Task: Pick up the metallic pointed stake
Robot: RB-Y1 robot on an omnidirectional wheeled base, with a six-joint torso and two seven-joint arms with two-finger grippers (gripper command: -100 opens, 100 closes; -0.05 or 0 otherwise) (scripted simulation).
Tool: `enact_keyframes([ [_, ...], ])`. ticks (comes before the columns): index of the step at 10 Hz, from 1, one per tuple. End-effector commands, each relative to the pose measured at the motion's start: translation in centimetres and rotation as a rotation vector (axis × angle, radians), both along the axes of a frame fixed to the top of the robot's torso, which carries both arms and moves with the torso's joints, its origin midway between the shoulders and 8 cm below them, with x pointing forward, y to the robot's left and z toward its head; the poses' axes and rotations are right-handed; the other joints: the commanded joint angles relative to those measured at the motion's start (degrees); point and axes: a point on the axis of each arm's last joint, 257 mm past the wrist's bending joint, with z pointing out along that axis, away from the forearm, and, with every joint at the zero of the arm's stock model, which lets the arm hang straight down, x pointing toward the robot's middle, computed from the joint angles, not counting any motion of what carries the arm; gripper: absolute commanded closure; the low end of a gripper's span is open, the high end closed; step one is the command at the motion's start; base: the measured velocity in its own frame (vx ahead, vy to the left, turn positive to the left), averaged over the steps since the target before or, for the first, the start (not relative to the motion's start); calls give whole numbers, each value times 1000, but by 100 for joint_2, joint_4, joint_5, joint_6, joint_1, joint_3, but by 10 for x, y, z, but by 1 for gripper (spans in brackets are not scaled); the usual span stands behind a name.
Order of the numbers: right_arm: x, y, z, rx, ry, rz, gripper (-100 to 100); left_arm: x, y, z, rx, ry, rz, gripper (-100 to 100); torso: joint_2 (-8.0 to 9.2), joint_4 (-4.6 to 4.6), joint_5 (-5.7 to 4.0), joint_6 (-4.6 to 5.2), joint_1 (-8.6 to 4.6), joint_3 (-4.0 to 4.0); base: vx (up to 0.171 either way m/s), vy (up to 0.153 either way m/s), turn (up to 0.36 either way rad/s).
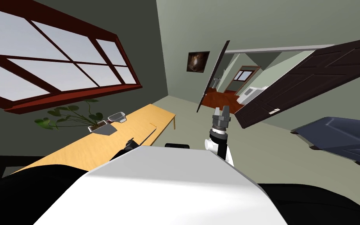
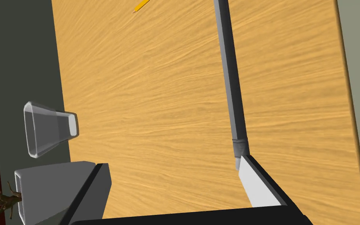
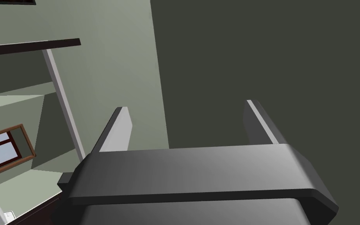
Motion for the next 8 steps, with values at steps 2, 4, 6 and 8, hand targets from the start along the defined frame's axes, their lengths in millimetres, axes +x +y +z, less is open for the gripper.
enact_keyframes([
  [2,0,0,0,0,0,0,0,-34,6,-30,-99,75,86,-100,1,1,-1,2,-2,1,80,1,-171],
  [4,0,0,0,0,0,0,0,-49,5,-42,-147,111,125,-100,-3,-1,-1,-1,-2,-2,68,-4,-80],
  [6,0,0,0,0,0,0,0,-63,3,-54,-195,146,163,-100,5,1,-2,0,-6,3,49,-4,-102],
  [8,0,0,0,0,0,0,0,-75,2,-64,-240,175,199,-100,4,1,-1,-1,-3,2,72,8,-87],
])
